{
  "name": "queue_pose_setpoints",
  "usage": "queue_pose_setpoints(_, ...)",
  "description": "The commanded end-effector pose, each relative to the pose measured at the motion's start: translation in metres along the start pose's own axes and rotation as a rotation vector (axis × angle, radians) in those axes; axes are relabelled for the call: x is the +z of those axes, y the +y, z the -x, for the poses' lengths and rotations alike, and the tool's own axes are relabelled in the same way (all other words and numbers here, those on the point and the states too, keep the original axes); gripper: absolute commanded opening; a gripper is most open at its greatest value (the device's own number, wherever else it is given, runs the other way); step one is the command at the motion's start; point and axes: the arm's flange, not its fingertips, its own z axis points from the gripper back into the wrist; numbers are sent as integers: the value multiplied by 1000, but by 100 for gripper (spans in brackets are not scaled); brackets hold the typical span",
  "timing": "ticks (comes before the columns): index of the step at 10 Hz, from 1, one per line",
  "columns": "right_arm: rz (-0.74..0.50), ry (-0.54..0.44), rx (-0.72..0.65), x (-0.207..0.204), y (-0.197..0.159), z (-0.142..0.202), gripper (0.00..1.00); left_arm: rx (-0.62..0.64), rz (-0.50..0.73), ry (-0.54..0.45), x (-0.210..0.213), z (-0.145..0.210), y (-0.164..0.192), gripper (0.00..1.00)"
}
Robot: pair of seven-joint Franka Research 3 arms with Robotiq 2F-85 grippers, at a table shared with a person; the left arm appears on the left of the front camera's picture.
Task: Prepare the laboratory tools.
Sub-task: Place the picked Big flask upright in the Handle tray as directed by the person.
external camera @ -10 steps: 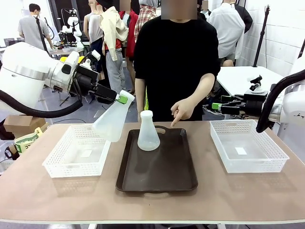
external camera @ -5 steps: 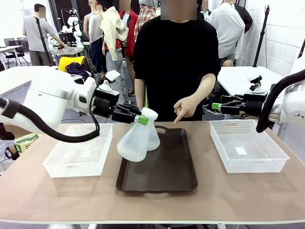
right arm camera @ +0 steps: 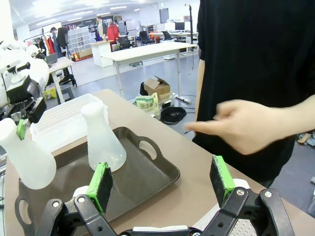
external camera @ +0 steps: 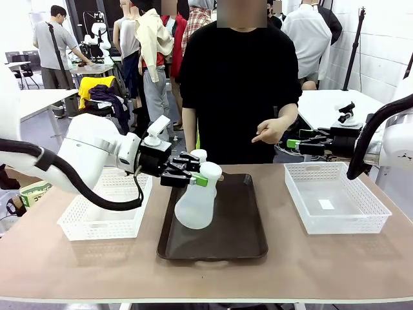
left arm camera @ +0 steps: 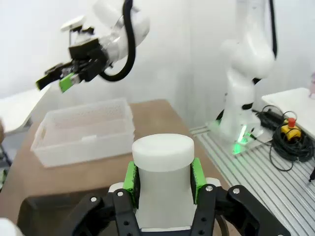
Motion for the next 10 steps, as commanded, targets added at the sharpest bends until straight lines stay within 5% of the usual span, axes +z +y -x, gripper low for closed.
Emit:
queue_pose_setpoints(1, -2, 16, -7, -1, 0, -1, 100, -17, 89, -174, 2, 3, 23, 0)
queue_pose_setpoints(4, -2, 16, -7, -1, 0, -1, 100, 12, 78, -222, 7, 21, 34, 0)
queue_pose_setpoints(10, -2, 16, -7, -1, 0, -1, 100, 66, 113, -119, -2, 57, 43, 0)
